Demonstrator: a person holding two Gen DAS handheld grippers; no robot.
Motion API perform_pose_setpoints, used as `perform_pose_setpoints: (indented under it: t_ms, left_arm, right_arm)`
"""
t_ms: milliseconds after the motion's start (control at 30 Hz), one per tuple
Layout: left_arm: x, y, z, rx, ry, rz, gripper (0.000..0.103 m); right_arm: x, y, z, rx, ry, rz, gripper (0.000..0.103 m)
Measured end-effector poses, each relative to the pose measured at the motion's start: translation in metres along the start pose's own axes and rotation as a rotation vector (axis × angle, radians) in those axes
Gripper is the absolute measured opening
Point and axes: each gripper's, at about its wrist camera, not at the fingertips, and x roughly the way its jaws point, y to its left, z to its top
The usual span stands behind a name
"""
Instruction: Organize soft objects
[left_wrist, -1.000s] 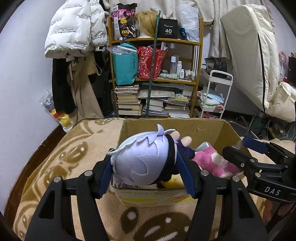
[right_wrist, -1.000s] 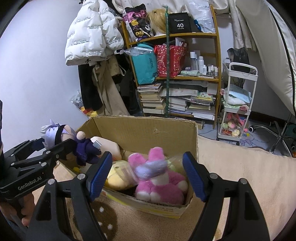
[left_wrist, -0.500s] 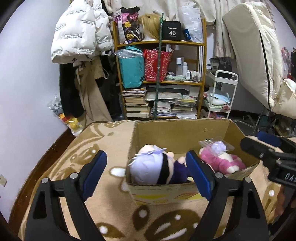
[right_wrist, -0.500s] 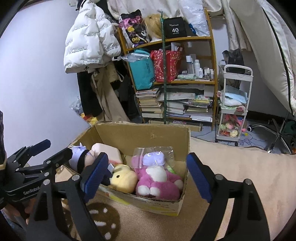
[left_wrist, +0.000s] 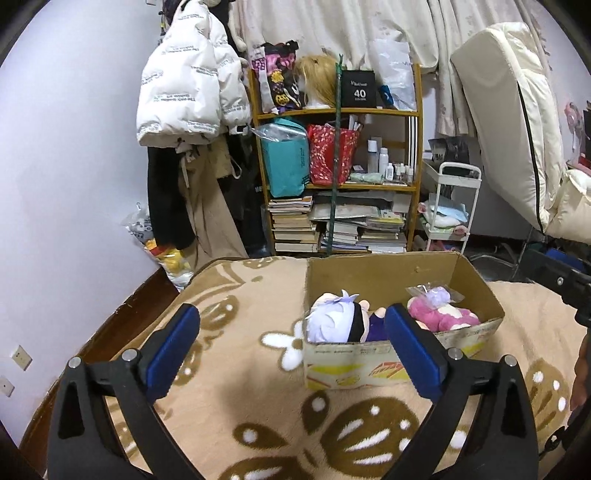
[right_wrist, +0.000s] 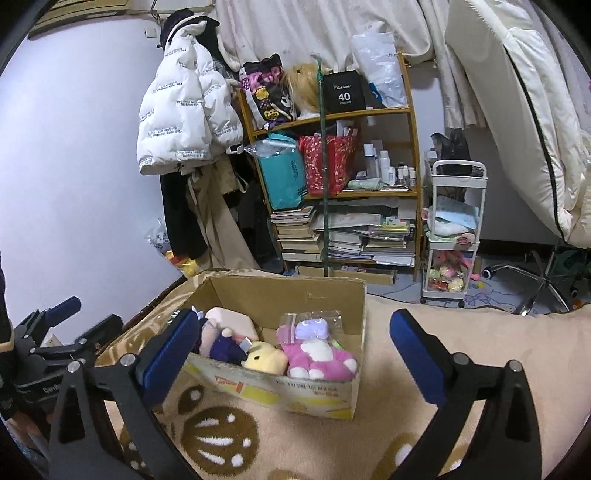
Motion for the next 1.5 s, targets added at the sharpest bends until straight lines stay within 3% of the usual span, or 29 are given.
perform_pose_setpoints:
  t_ms: [333,833,1133,1500]
  left_arm:
    - [-0.054,0.022,-0.001,-0.028,-0.029,0.020,0.099]
    - [-0.121,0.047,-0.015,-0.062,-0.148,0.081,0.099]
    - [-0.127,0.041,-0.018,-0.034,-0.156,0.071,0.099]
    - [-0.107,0.036,-0.026,-0.028,-0.102,0.054,0.099]
  right_arm:
    - [-0.055,0.008,-0.002,-0.041,-0.064,-0.017,0.103]
    - [-0.114,0.017,-0.016,-0.044,-0.130,-0.050,0.103]
    - [-0.121,0.016,-0.020,-0.039,-0.130,-0.053,0.103]
    - [-0.108,0.020,-0.026,-0.081,-0.111,-0.068,0.103]
